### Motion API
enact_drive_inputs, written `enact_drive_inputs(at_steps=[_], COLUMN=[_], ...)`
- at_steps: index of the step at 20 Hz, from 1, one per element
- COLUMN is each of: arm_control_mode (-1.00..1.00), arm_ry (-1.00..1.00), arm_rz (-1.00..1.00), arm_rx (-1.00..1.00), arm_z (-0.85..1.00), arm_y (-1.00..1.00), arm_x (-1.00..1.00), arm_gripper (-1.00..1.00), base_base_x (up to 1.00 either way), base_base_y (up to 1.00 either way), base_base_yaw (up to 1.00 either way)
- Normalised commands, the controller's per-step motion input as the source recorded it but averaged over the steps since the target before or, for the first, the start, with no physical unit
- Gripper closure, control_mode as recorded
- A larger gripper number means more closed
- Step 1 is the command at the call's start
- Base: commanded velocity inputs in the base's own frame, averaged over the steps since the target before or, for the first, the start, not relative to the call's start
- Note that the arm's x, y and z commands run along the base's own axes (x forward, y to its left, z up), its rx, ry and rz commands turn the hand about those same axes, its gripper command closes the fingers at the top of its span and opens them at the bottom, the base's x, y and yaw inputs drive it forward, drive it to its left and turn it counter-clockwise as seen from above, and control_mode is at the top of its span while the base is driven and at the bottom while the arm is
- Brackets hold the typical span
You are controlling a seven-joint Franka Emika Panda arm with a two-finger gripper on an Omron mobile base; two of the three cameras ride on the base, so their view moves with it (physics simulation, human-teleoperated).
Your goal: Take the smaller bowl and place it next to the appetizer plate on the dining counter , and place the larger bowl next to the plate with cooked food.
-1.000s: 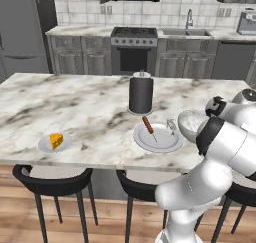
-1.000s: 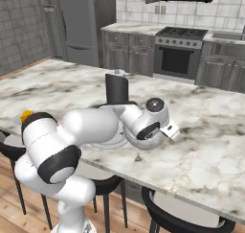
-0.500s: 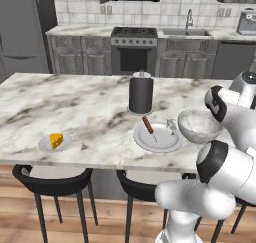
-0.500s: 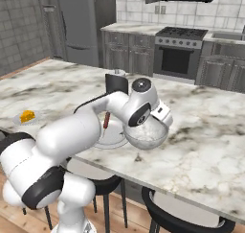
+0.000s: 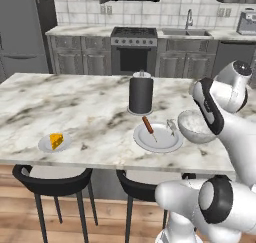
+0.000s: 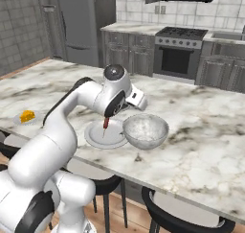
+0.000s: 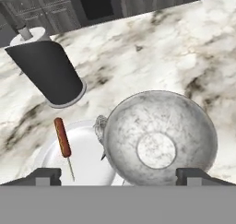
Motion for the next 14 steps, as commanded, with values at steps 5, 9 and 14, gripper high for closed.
enact_drive_inputs(at_steps=[5, 9, 14], arm_control_mode=[-1.00, -1.00, -1.00], arm_ry=[-0.09, -0.08, -0.01], arm_rz=[0.33, 0.32, 0.22], arm_rx=[-0.07, -0.10, -0.21], arm_z=[0.17, 0.04, 0.00], arm_y=[0.69, 0.51, 0.51], arm_x=[-0.43, -0.49, -0.41], arm_gripper=[-1.00, -1.00, -1.00], base_base_x=[0.00, 0.00, 0.00], base_base_y=[0.00, 0.00, 0.00], base_base_yaw=[0.00, 0.00, 0.00])
